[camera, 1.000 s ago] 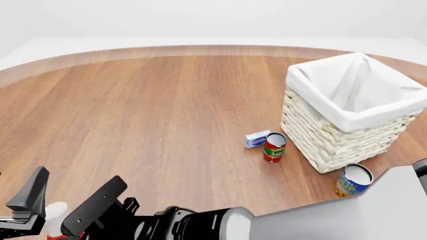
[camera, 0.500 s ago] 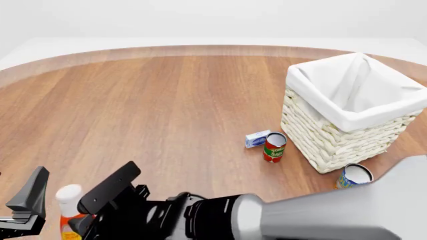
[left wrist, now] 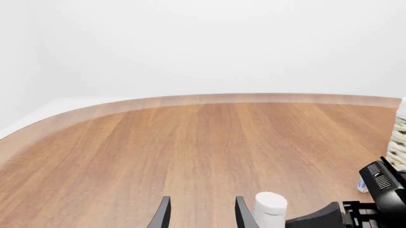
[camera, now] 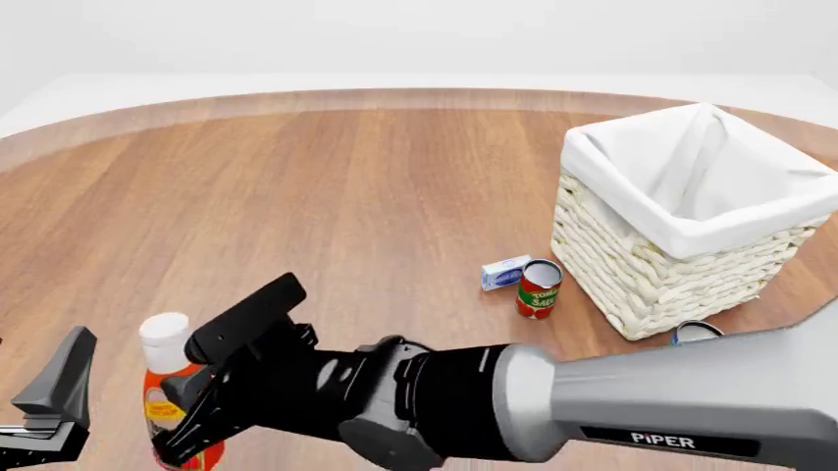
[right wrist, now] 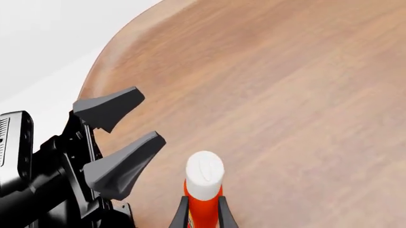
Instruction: Pick up the ketchup, and put it in the basket.
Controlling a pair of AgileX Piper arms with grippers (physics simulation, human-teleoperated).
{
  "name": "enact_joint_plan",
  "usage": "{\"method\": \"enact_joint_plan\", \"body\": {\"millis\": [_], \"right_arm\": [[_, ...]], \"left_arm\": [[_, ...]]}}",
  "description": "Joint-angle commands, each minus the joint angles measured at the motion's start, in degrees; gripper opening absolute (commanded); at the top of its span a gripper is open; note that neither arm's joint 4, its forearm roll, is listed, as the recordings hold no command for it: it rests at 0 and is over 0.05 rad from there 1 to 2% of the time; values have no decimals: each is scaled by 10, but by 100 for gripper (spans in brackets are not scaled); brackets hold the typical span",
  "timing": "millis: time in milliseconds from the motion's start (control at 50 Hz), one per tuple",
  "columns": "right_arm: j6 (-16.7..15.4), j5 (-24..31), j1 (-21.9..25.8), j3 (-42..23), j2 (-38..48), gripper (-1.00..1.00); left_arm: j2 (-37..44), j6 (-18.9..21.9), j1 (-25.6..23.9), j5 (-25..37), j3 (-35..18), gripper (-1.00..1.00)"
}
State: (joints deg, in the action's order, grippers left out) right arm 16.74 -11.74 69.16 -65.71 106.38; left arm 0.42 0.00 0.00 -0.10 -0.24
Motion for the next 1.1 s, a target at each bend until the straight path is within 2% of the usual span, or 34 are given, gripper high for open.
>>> {"method": "enact_joint_plan", "body": {"millis": [20,460,1100], "right_arm": [[3,6,-23,-3,-22,-100],[-3,15,-96,-3,-83,-100],[4,-10,-211,24,-164,-100]], "left_arm": [[0,0,0,0,0,100],[0,0,0,0,0,100],[0,0,0,0,0,100]]}}
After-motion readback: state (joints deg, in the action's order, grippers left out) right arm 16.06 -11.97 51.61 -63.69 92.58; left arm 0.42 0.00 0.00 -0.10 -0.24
